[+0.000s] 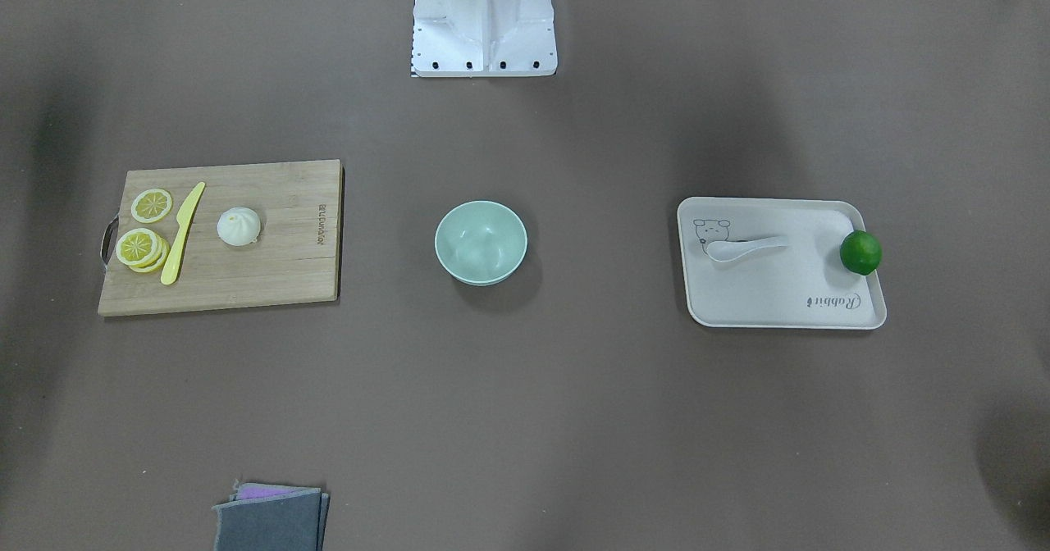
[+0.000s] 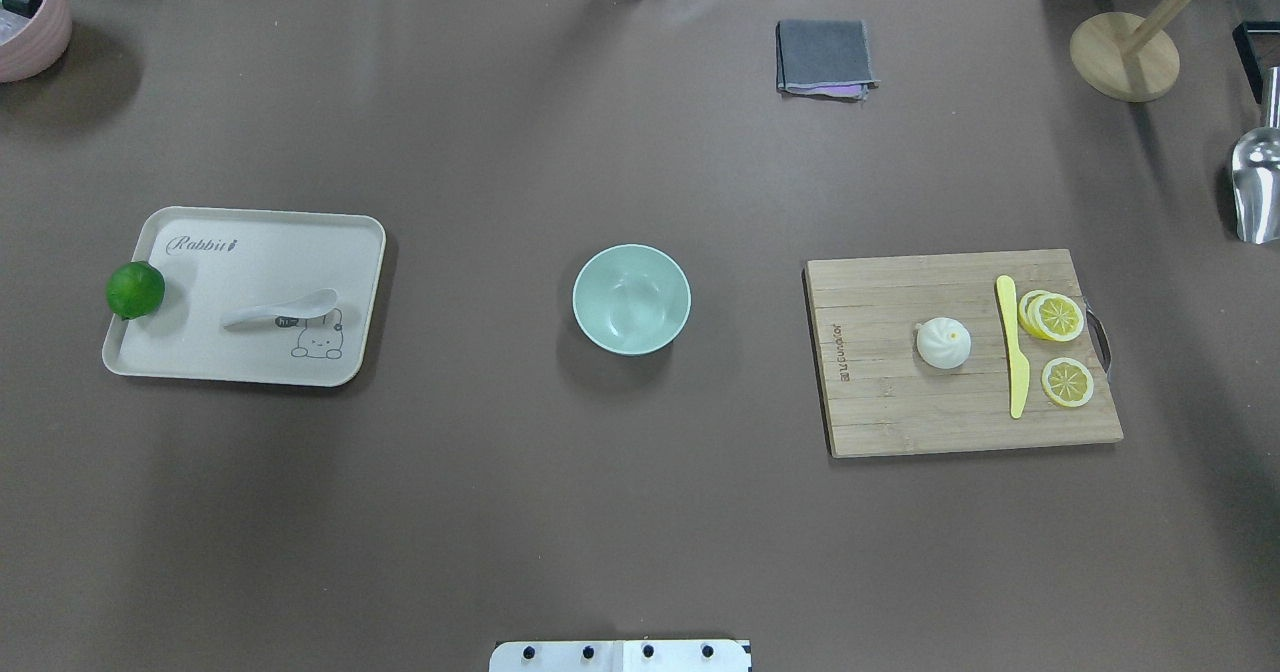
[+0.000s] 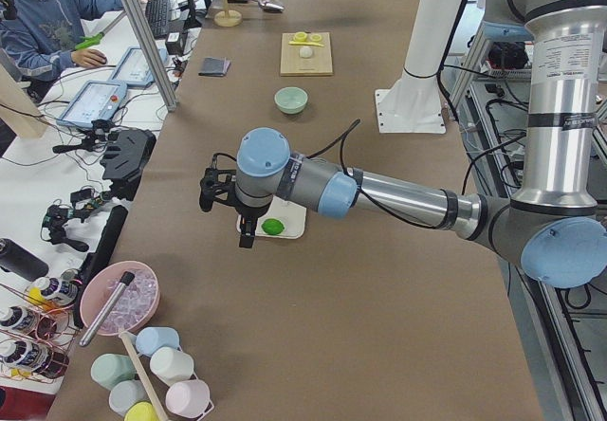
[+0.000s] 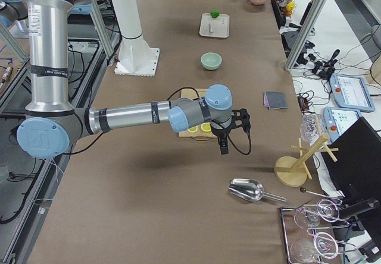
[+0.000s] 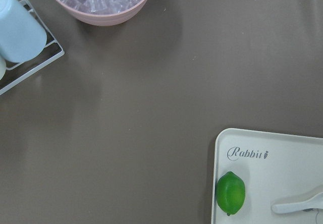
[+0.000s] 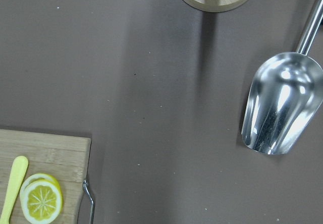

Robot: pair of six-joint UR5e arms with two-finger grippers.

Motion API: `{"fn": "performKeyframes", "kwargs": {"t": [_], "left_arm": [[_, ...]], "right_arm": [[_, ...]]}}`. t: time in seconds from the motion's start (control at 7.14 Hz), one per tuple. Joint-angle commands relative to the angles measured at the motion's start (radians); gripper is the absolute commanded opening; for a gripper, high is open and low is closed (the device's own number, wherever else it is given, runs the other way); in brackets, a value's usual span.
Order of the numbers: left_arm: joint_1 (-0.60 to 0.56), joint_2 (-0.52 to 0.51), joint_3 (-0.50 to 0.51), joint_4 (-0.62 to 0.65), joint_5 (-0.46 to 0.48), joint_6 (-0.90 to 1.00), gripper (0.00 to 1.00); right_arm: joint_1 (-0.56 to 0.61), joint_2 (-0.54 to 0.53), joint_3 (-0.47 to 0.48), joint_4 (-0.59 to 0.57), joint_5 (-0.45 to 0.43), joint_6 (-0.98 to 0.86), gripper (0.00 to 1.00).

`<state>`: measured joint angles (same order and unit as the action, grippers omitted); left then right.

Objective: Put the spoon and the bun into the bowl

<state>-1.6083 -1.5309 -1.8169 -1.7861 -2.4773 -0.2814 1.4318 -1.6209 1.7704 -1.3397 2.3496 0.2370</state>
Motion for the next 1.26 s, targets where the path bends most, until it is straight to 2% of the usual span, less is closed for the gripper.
{"fn": "performKeyframes", "kwargs": {"t": [0.0,0.42,0.7,0.98,1.12], "left_arm": [[0.001,0.026,-0.005,-0.036,0.0,-0.001,0.98],[0.008,0.051,-0.009,-0.065,0.0,-0.008,0.98],[0.01,0.064,-0.002,-0.137,-0.014,-0.002,0.97],[0.075,0.069,-0.008,-0.148,-0.017,0.013,0.97],[0.08,0.09,0.001,-0.217,-0.015,0.01,0.98]], "right_arm": [[0.008,-0.031,0.014,0.0,-0.006,-0.001,1.0],[0.009,-0.033,0.02,0.0,-0.001,0.001,1.0],[0.007,-0.033,0.035,0.002,0.019,0.002,1.0],[0.002,-0.024,0.063,0.001,0.019,0.065,1.0],[-0.001,-0.022,0.069,0.0,0.029,0.08,1.0]]}}
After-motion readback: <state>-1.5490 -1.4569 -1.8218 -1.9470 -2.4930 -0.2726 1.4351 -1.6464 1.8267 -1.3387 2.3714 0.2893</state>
